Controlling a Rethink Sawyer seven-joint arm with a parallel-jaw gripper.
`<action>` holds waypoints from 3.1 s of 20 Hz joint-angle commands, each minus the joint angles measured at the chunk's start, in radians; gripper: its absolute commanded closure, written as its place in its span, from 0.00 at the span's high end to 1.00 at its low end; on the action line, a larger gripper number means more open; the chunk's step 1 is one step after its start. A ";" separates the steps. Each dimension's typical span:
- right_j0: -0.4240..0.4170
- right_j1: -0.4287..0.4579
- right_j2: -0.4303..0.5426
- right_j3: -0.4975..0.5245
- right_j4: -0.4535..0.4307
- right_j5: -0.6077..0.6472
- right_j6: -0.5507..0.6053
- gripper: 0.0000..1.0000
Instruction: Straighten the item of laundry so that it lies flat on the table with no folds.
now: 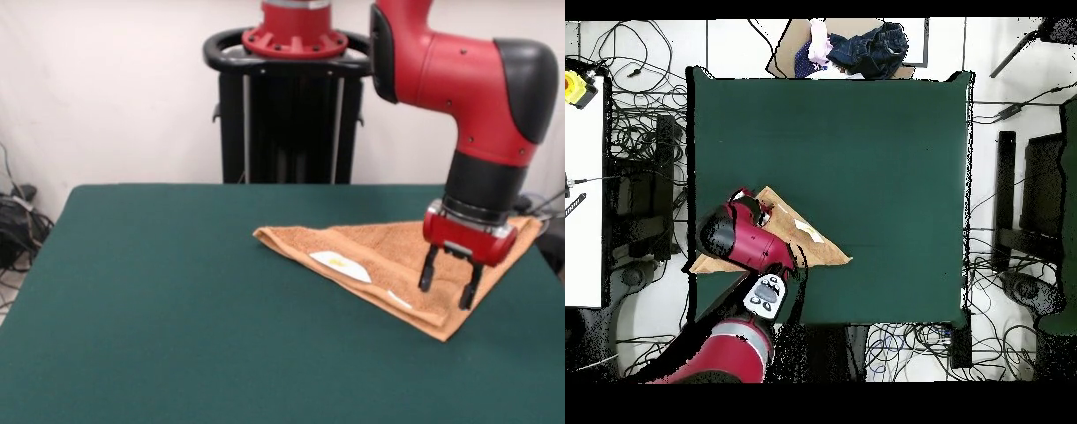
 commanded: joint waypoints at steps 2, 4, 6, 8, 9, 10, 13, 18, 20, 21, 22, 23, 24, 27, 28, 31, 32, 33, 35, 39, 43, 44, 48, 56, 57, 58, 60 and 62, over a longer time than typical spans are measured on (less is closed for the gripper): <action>0.015 -0.007 -0.014 0.059 0.058 0.122 0.249 1.00; 0.003 0.008 -0.003 0.055 0.054 0.104 0.245 1.00; -0.018 0.025 0.020 0.056 0.044 0.074 0.241 1.00; -0.040 0.040 0.044 0.056 0.034 0.040 0.240 1.00; -0.050 0.046 0.055 0.057 0.028 0.025 0.241 1.00; -0.060 0.051 0.066 0.057 0.023 0.011 0.242 1.00; -0.073 0.056 0.084 0.061 0.014 -0.011 0.246 1.00; -0.089 0.061 0.103 0.068 0.003 -0.031 0.252 1.00; -0.097 0.068 0.113 0.066 -0.003 -0.044 0.253 1.00; -0.102 0.071 0.118 0.065 -0.006 -0.050 0.254 1.00; -0.106 0.074 0.123 0.063 -0.009 -0.056 0.255 1.00; -0.109 0.078 0.128 0.062 -0.011 -0.063 0.257 1.00; -0.109 0.079 0.132 0.062 -0.010 -0.065 0.259 1.00; -0.104 0.079 0.135 0.060 -0.002 -0.062 0.261 1.00; -0.102 0.076 0.132 0.060 0.001 -0.056 0.259 1.00; -0.110 0.069 0.143 0.065 0.002 -0.048 0.257 1.00; -0.112 0.068 0.147 0.065 0.002 -0.049 0.257 1.00; -0.117 0.067 0.152 0.065 0.001 -0.046 0.256 1.00; -0.111 0.059 0.148 0.064 0.008 -0.032 0.255 1.00; -0.082 0.036 0.120 0.065 0.031 0.015 0.254 1.00; -0.073 0.020 0.101 0.065 0.039 0.040 0.252 1.00; -0.072 0.018 0.097 0.062 0.042 0.046 0.251 1.00; -0.067 0.021 0.085 0.048 0.047 0.063 0.245 1.00; -0.065 0.033 0.092 0.030 0.052 0.067 0.242 1.00; -0.065 0.036 0.094 0.029 0.052 0.063 0.243 1.00; -0.065 0.037 0.094 0.029 0.053 0.063 0.243 1.00; -0.062 0.037 0.091 0.028 0.053 0.066 0.242 1.00; -0.058 0.038 0.086 0.026 0.055 0.074 0.241 1.00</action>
